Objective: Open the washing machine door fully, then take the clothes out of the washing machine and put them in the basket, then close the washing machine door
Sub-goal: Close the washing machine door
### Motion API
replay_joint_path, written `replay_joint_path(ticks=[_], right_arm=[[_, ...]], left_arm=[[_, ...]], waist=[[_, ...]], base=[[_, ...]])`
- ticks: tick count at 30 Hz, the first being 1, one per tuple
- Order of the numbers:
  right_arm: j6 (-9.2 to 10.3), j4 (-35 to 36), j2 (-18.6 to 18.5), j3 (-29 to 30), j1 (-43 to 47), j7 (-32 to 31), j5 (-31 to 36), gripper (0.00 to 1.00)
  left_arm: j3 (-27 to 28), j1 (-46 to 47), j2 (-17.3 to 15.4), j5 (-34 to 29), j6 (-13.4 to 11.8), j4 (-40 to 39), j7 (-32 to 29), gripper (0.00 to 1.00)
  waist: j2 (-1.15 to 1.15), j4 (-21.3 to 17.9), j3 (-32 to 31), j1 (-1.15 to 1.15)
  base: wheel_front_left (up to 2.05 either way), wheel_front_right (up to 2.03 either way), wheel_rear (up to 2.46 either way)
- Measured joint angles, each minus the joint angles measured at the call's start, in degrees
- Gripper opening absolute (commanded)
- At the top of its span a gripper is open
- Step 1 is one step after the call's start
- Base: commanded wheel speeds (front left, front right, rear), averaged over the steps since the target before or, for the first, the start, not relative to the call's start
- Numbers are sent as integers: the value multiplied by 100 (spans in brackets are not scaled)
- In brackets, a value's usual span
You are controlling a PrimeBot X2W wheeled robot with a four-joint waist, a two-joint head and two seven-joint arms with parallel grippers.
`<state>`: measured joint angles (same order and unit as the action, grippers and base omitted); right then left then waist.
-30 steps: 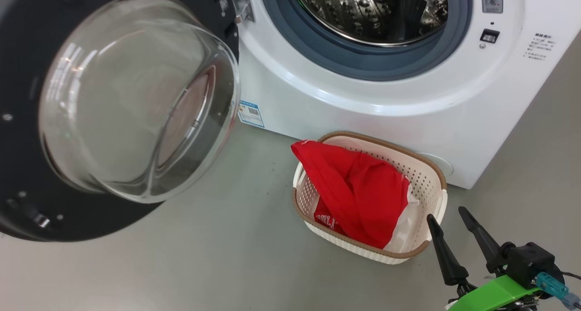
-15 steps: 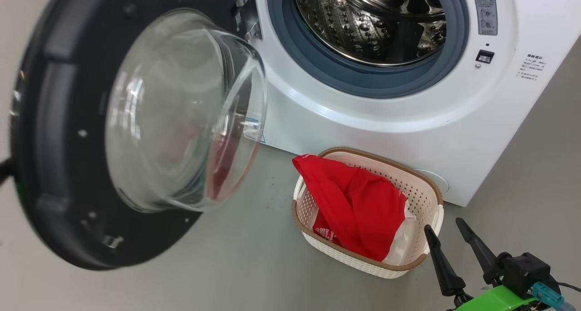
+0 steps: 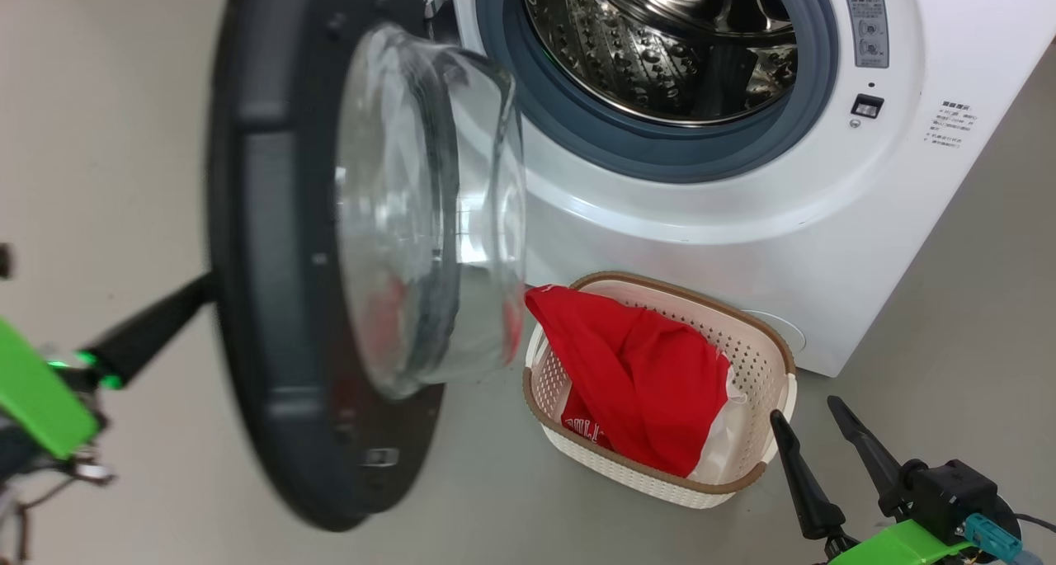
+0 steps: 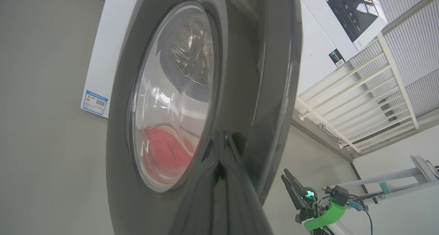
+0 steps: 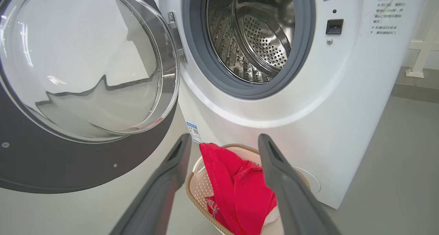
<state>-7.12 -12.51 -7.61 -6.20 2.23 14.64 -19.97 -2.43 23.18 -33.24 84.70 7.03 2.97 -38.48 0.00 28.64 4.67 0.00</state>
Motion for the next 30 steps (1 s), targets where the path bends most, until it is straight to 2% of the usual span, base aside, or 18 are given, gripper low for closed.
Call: replay_joint_path(ticks=[9,14,21,29,30], right_arm=[[0,30,12,1,4,0,38,100],[0,32,13,-13,4,0,38,100],[0,31,26,-21,16,0,37,100],[0,16,65,-143,158,0,36,100],[0,16,65,-154,157,0,35,100]], left_arm=[[-876,184,327,-48,1,-651,437,0],[-1069,188,255,-52,4,-642,684,0],[-1109,152,167,-70,7,-550,1391,0],[-1278,-502,37,-310,7,-71,2461,0],[-1279,-579,37,-310,7,-13,2614,3]], waist=[[0,-79,-45,0],[0,-173,-56,0],[0,-217,-134,0],[0,-163,-326,0],[0,-153,-342,0]], base=[[0,0,0],[0,0,0],[0,0,0],[0,0,0],[0,0,0]])
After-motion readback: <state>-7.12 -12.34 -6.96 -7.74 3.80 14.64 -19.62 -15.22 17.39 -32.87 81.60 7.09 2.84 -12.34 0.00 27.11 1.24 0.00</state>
